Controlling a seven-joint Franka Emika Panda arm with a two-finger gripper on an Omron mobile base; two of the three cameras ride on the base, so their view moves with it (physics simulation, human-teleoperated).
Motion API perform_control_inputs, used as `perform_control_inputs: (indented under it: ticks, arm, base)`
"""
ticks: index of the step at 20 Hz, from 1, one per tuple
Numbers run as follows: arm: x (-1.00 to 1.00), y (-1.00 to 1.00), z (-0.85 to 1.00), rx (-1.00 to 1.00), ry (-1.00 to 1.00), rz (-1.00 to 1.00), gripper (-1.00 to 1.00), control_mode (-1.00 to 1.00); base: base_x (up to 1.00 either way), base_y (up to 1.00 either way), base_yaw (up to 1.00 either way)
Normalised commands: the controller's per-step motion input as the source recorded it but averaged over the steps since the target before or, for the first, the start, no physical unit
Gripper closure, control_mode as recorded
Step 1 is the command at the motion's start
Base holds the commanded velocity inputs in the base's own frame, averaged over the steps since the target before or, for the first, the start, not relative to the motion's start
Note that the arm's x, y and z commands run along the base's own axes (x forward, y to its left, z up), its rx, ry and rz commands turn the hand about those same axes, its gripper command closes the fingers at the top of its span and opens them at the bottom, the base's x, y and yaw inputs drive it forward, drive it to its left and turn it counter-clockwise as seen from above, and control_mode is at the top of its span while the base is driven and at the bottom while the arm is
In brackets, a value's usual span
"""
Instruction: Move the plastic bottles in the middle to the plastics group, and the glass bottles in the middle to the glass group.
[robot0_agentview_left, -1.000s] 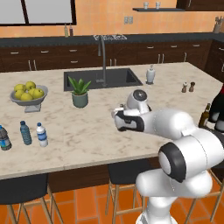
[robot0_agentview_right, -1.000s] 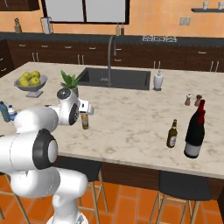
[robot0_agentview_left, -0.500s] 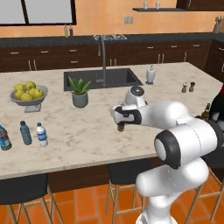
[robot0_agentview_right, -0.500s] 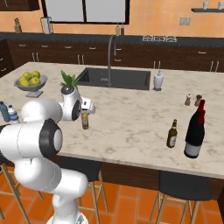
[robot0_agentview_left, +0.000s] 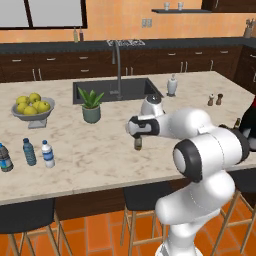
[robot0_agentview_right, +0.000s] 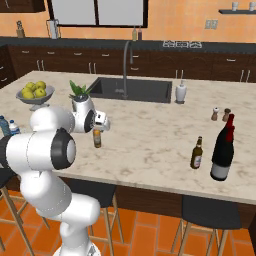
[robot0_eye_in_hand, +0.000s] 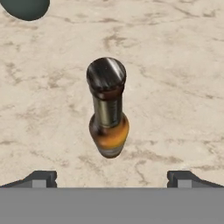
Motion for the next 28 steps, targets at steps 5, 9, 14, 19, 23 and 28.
perform_control_inputs:
  ticks: [5,9,14,19,23,28]
  arm:
    - [0.00,0.00,-0.12,0.00,0.01,0.00,-1.00,-1.00]
    - [0.00,0.04,-0.17,0.00,-0.01,0.00,-1.00,-1.00]
    - [0.00,0.05,-0.19,0.00,-0.07,0.00,-1.00,-1.00]
    - [0.02,0.00,0.00,0.00,-0.03,0.00,-1.00,-1.00]
    - [0.22,0.00,0.00,0.00,0.00,0.00,-1.00,-1.00]
    - [0.22,0.00,0.00,0.00,0.00,0.00,-1.00,-1.00]
  base:
    - [0.00,0.00,0.00]
    - [0.00,0.00,0.00]
    - [0.00,0.00,0.00]
    - [0.00,0.00,0.00]
    - [0.00,0.00,0.00]
    - [0.00,0.00,0.00]
